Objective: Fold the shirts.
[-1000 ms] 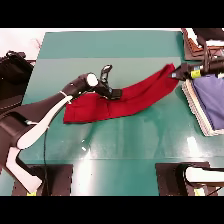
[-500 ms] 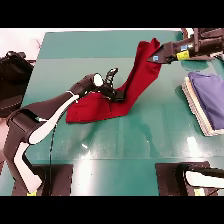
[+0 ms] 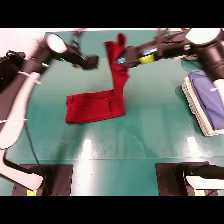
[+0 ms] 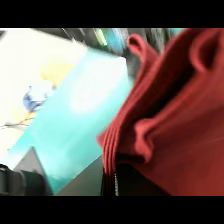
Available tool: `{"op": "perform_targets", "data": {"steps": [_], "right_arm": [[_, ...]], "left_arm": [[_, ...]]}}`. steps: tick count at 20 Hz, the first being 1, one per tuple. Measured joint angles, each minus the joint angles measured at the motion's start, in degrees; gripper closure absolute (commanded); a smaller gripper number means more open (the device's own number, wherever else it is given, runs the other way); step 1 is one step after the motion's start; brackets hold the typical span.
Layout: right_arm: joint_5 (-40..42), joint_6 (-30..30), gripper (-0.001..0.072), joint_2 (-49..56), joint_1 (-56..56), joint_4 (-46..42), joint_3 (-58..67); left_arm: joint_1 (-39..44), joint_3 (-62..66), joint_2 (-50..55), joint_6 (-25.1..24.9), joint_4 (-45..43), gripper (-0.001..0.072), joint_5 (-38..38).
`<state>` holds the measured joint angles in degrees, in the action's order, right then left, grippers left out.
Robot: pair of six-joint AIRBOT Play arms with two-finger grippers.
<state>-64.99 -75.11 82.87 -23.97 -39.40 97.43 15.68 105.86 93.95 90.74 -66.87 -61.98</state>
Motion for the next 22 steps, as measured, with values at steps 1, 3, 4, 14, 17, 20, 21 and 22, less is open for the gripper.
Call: {"op": "perform_targets", "data": {"steps": [1, 3, 4, 14, 17, 20, 21, 22], "right_arm": [[2.84, 0.07, 0.0596, 1.90, -3.28, 0.92, 0.00], [8.24, 2.14, 0.0376, 6.03, -9.40, 3.67, 0.20], [10.34, 3.45, 0.0360, 8.13, -12.02, 4.74, 0.72], [4.50, 1.81, 0.0236, 12.55, -6.12, -5.81, -3.76], [2.89, -1.09, 0.0093, 10.01, 3.48, -9.90, -14.14], [2.67, -2.40, 0.0121, 10.80, 10.49, -7.15, -21.51], [2.75, -2.51, 0.0122, 11.76, 11.56, -5.57, -22.75], [2.89, -2.54, 0.0126, 12.98, 12.02, -3.82, -23.67]], "left_arm": [[-2.16, 0.63, -2.43, -0.22, -1.31, 0.0678, -1.05], [-5.31, 1.40, -6.80, -0.66, -3.43, 0.0678, -2.21], [-6.25, 1.60, -8.44, -0.81, -4.63, 0.0678, -2.78], [-9.03, 2.05, -13.84, -2.01, -9.22, 0.0678, -7.08], [-9.01, 2.03, -13.99, -2.43, -8.52, 0.0678, -7.50], [-8.96, 2.03, -13.90, -2.67, -7.78, 0.0678, -7.50], [-8.94, 2.05, -13.77, -2.71, -7.61, 0.0678, -7.50], [-8.96, 2.03, -13.60, -2.73, -7.52, 0.0678, -7.50]]}}
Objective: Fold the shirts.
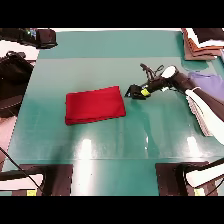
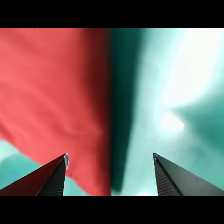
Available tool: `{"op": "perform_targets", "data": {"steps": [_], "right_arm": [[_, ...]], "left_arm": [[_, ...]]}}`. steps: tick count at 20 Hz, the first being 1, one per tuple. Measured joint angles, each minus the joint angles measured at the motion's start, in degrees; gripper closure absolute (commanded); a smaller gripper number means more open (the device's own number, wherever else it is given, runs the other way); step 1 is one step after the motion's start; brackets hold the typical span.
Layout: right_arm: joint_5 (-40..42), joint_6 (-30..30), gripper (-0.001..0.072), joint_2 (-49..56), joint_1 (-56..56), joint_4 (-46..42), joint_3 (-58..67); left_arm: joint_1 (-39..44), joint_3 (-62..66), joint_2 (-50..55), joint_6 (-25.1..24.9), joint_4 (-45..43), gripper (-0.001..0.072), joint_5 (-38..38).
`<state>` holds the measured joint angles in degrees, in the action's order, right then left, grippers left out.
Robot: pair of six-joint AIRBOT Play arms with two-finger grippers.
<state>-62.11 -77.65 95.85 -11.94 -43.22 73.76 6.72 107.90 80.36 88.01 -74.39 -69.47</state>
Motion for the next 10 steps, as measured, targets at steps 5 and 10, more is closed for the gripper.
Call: {"op": "perform_targets", "data": {"steps": [5, 10], "right_arm": [[1.38, 0.57, 0.0256, 7.76, -4.26, 7.93, 3.50], [3.98, 0.74, 0.0695, 15.23, -10.84, 11.19, 13.42]], "left_arm": [[0.00, 0.00, 0.63, -0.46, 2.16, 0.0678, -0.04], [0.72, 0.00, 0.79, -1.09, 4.00, 0.0679, -0.42]]}}
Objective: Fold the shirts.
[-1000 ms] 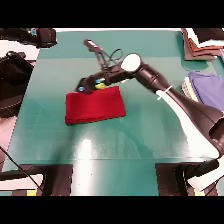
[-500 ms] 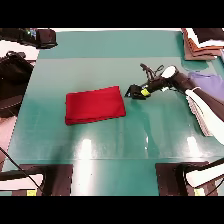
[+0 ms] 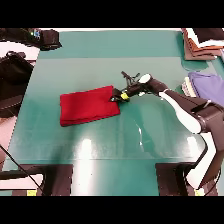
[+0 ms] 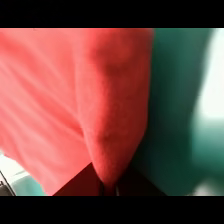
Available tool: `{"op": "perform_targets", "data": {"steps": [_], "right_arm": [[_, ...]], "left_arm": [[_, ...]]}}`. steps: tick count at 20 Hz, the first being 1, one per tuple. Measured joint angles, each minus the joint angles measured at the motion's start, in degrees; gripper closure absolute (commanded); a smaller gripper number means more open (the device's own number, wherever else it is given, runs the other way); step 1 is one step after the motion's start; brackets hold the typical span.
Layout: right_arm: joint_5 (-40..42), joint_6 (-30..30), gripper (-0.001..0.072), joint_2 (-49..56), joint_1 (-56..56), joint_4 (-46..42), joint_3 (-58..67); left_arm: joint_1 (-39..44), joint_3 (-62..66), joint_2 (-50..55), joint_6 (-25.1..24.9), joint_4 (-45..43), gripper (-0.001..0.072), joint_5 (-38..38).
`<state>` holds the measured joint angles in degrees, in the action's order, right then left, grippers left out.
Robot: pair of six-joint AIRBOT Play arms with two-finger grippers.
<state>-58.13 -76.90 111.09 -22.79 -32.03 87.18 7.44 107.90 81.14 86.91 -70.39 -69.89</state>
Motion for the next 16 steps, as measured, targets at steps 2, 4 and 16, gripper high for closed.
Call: {"op": "perform_targets", "data": {"steps": [2, 4, 16], "right_arm": [[0.22, 0.02, 0.0695, 1.01, -0.76, -0.66, 4.22], [-0.44, -0.92, 0.0695, 0.24, 0.76, -4.15, 8.41], [-7.61, -7.39, 0.0695, -16.74, 41.03, -27.58, 18.25]], "left_arm": [[1.44, 0.00, 0.00, -0.26, 0.17, 0.0678, 0.00], [3.52, 0.00, 0.00, -1.22, 0.15, 0.0678, 0.07], [14.58, 0.00, 0.00, -3.21, 0.17, 0.0678, 4.00]]}}
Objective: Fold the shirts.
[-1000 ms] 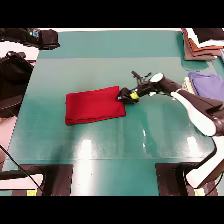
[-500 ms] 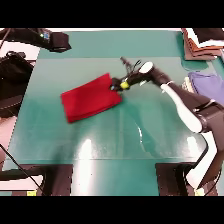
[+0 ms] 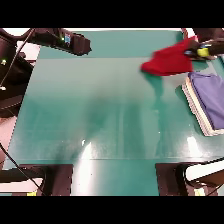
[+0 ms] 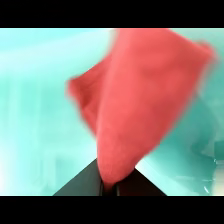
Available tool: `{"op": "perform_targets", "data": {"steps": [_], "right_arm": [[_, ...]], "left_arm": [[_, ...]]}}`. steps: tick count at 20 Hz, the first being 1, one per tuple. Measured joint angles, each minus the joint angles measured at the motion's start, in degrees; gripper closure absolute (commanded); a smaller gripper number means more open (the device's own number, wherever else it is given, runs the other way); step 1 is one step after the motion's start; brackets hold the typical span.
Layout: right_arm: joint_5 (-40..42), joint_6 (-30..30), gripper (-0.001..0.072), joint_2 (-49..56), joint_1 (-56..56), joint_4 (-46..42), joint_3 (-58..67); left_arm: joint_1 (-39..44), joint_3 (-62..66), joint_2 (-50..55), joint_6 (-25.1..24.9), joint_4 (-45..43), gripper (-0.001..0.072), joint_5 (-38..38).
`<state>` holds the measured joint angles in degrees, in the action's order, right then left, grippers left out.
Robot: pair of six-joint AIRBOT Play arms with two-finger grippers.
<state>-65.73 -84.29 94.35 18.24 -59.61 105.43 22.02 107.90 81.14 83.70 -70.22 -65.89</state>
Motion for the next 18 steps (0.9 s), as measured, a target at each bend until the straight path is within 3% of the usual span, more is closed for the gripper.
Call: {"op": "perform_targets", "data": {"steps": [7, 14, 18], "right_arm": [[2.27, -0.31, 0.0695, -0.61, 14.14, 3.58, 0.68], [3.41, -0.07, 0.0695, -1.66, 15.78, 7.04, 11.47], [3.96, 1.77, 0.0695, -6.64, 16.61, 7.32, 9.53]], "left_arm": [[0.94, 0.00, 0.00, 0.31, 0.26, 0.0678, 0.31], [1.03, 0.00, 0.00, 1.27, 0.37, 0.0678, 0.28], [1.03, 0.00, 0.00, 1.31, 0.37, 0.0678, -0.28]]}}
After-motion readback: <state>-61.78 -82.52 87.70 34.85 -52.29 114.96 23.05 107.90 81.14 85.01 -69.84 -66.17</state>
